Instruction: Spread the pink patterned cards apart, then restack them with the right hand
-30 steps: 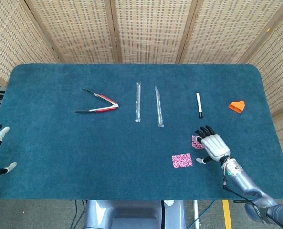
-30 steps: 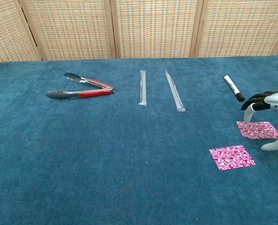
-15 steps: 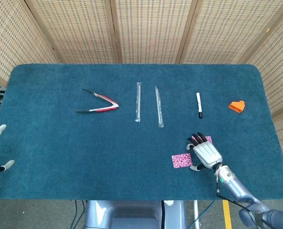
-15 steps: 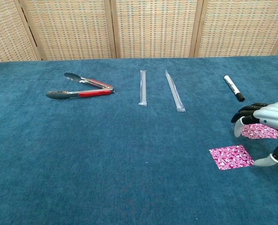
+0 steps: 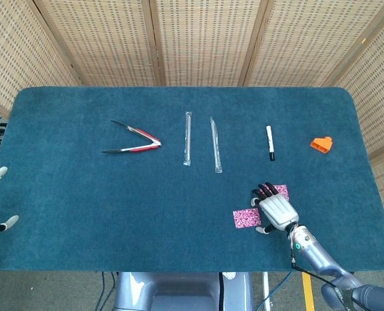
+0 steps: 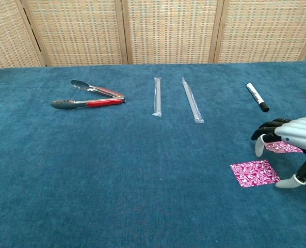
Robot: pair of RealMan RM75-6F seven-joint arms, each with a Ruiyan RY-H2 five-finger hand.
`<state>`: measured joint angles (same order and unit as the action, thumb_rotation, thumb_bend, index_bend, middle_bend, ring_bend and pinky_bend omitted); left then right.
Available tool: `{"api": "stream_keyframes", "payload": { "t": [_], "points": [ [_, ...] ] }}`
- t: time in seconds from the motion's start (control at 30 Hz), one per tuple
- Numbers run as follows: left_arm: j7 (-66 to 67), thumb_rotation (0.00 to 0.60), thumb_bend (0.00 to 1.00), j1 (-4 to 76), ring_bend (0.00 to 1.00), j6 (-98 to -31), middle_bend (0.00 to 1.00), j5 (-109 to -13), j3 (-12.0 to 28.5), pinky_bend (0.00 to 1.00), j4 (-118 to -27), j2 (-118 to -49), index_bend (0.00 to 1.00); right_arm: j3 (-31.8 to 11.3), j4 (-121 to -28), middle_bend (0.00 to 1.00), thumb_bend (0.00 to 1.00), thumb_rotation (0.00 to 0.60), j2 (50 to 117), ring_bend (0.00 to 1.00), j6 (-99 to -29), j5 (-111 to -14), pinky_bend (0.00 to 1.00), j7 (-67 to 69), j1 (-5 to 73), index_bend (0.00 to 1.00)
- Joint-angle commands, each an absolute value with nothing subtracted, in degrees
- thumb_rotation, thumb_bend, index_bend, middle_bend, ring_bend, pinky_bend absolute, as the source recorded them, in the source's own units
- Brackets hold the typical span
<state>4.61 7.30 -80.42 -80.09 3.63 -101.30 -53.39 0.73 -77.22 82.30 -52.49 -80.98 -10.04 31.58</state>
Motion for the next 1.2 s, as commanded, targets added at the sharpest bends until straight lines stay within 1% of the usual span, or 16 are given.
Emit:
{"api": "stream_keyframes", "payload": {
  "t": [0.03,0.2,0.7,1.2],
  "points": [
    [4.58,0.58,0.06,7.32,0.0,-80.34,0.0,-80.01,3.63,0.0,-101.21,-53.42,0.04,0.72,-77.02,0.14,0.23,0.6,82.47,0.0,-52.32,-80.9,0.0,-10.06,31.62,0.32],
    [4.46,0.581,0.06,7.33,0.0,-80.26,0.0,-79.92,3.61,0.0,-101.1,-53.43,0.04,0.89,-76.71,0.14,0.26,0.6,82.79,0.0,-52.13,-80.83,0.0,-10.03,31.52,0.33],
    [4.17,0.58,0.06,7.16,0.0,-80.36,0.0,-79.53,3.63,0.0,-100.73,-53.47,0.04,1.28,-75.5,0.14,0.26,0.6,83.99,0.0,-52.36,-81.26,0.0,-8.66,30.96,0.33],
    [4.2,0.58,0.06,7.06,0.0,-80.37,0.0,-79.21,3.63,0.0,-100.53,-53.65,0.04,1.1,-74.53,0.15,0.26,0.6,84.46,0.0,-52.15,-81.26,0.0,-7.81,30.91,0.35]
  ]
}}
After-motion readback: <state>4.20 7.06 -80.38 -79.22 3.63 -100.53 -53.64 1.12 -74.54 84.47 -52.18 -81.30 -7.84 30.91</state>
